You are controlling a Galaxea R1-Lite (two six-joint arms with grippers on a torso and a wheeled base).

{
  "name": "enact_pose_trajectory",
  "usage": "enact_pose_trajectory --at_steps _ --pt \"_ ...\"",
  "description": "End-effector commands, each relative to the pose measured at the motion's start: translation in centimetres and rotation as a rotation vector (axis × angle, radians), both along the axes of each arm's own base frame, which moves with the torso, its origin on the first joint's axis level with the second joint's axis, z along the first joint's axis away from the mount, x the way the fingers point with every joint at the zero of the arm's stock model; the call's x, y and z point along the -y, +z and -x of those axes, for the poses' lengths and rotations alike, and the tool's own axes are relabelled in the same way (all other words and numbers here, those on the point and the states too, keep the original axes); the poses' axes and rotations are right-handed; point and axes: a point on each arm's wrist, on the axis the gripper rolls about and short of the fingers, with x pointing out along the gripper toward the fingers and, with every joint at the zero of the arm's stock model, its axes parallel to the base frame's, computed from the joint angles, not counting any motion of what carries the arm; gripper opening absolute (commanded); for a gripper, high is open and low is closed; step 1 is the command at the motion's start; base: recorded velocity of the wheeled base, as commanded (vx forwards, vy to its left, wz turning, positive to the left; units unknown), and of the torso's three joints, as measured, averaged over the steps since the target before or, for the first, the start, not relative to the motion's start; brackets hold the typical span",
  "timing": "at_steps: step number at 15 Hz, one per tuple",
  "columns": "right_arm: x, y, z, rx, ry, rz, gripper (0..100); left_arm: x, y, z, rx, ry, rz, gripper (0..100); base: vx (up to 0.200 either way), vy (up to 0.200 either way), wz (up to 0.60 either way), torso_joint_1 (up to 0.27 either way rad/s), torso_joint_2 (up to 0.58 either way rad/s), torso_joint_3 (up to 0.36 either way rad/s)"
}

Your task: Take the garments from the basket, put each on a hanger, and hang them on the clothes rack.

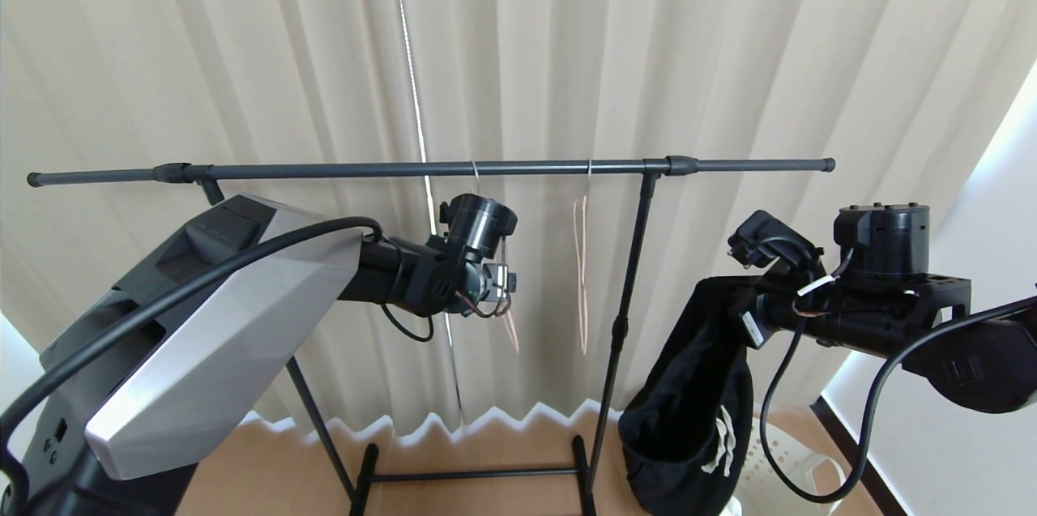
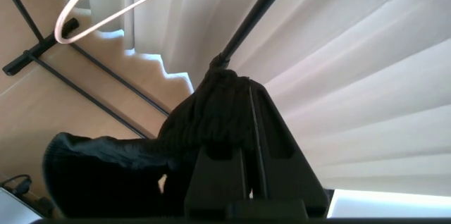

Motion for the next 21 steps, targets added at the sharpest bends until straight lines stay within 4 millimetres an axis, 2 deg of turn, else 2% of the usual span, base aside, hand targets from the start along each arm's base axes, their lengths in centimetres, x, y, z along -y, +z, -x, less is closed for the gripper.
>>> enact_pose_trajectory --at_steps 1,9,21 --pt "-0.01 -0.06 -0.01 -0.001 0.001 0.001 0 -0.04 0.22 -0.04 0.006 0.001 0.002 100 0.000 0.000 0.00 0.000 0.00 0.000" --pt "-0.05 -0.12 0.04 -0.003 0.002 0.000 0 -0.23 -0.02 -1.03 0.018 -0.003 -0.007 100 0.000 0.000 0.00 0.000 0.00 0.000" --pt "-0.06 -0.07 -0.04 -0.002 0.002 0.000 0 -0.15 0.09 -0.99 0.019 -0.011 -0.008 100 0.000 0.000 0.00 0.000 0.00 0.000"
